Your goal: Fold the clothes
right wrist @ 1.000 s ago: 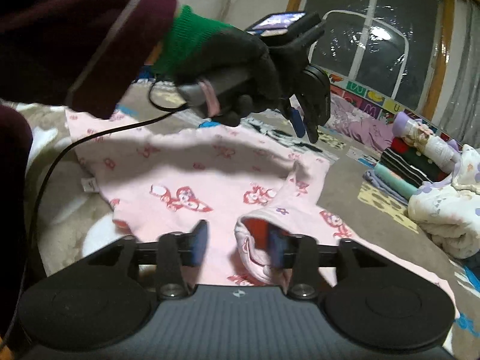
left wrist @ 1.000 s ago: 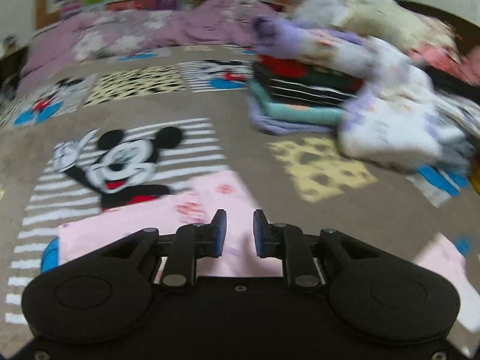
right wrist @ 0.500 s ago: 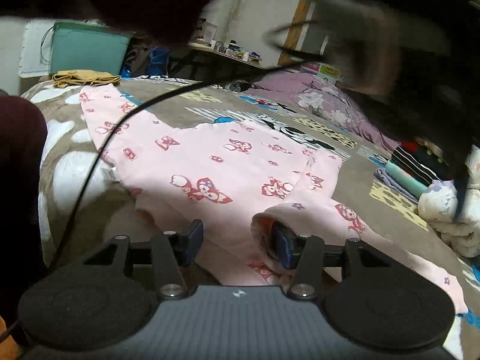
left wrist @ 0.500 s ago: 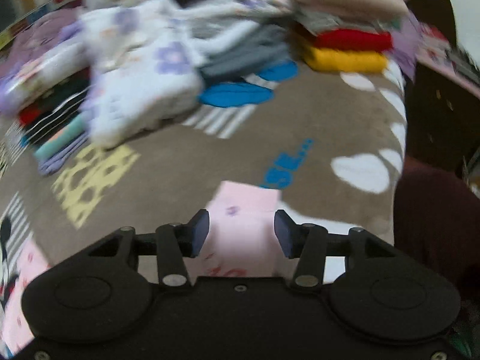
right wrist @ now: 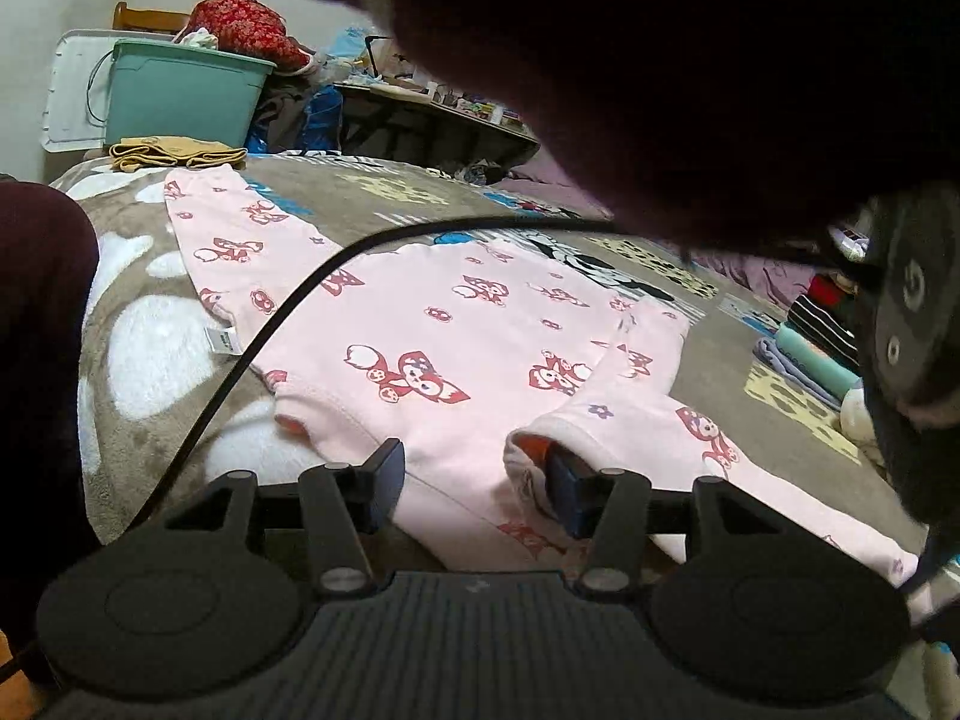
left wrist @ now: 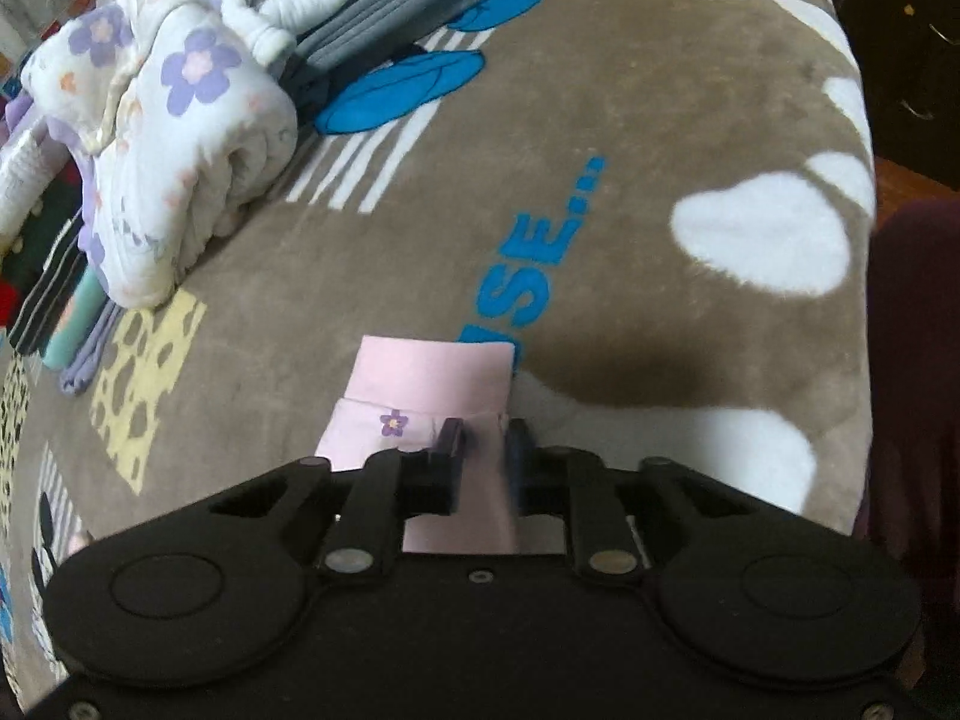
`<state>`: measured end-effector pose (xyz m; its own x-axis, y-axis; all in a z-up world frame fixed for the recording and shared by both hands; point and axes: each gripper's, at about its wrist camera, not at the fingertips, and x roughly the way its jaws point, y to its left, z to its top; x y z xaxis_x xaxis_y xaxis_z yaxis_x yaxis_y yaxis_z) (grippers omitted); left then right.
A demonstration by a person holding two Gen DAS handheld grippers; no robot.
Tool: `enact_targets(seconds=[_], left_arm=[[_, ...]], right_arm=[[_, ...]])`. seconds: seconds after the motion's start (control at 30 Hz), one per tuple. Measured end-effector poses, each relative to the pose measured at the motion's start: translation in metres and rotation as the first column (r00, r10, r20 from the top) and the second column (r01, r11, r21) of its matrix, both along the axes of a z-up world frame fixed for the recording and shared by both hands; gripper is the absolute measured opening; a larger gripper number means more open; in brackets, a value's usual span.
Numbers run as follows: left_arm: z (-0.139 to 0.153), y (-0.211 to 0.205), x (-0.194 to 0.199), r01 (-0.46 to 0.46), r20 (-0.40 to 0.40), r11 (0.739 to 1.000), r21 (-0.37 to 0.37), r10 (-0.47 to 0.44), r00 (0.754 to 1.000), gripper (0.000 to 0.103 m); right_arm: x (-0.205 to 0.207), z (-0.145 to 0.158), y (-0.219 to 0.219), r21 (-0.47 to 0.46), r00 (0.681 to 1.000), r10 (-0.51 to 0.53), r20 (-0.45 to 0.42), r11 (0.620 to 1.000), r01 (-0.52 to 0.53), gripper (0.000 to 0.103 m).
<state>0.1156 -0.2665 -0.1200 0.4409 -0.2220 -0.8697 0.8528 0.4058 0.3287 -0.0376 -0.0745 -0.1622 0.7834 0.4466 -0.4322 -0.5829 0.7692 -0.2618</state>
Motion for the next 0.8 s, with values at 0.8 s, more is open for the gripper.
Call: enact_targets(seconds=[0.8], left_arm=[[0.170, 0.283, -0.033, -0.416, 0.005, 0.588, -0.694, 0.581, 0.814, 0.004]], right_arm=[[-0.005, 0.000, -0.007, 0.001, 0.999, -0.030, 0.042, 1.000, 0.030, 0.068]])
